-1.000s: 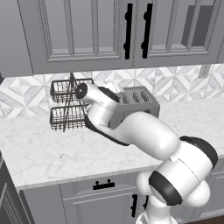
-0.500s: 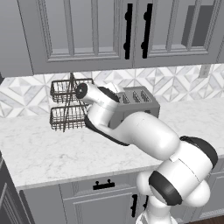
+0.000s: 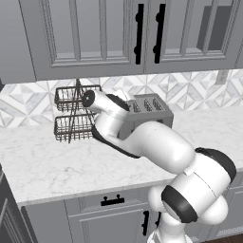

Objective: Start the toaster. Once the lever pops up, take the bread to the plate on the dining counter.

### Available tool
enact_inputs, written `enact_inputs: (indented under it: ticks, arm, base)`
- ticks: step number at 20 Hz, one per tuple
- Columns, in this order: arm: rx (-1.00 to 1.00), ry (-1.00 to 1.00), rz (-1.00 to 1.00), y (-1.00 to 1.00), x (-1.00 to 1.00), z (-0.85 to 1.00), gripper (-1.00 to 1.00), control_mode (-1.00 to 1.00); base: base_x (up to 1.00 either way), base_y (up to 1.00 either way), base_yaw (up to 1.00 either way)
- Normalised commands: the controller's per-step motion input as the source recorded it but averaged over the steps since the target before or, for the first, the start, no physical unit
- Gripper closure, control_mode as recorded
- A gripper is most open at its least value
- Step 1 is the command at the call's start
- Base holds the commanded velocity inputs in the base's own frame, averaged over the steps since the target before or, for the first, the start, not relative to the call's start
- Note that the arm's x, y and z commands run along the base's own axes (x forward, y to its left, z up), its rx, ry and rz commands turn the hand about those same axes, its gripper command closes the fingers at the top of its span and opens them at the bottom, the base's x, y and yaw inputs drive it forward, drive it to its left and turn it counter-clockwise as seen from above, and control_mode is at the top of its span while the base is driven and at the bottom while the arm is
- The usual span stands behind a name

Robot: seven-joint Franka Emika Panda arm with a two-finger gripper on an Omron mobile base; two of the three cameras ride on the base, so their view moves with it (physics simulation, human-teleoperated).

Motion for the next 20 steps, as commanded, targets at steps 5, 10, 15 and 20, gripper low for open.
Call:
enact_inputs:
  ticks: [5,10,15,20]
  arm:
    - [0.0,0.0,0.0,0.0,0.0,0.0,-1.0,-1.0]
    - [0.0,0.0,0.0,0.0,0.0,0.0,-1.0,-1.0]
    - [0.0,0.0,0.0,0.0,0.0,0.0,-1.0,-1.0]
    - [0.0,0.0,0.0,0.0,0.0,0.0,-1.0,-1.0]
  base:
    - [0.0,0.0,0.0]
    - [0.0,0.0,0.0]
    - [0.0,0.0,0.0]
    - [0.0,0.0,0.0]
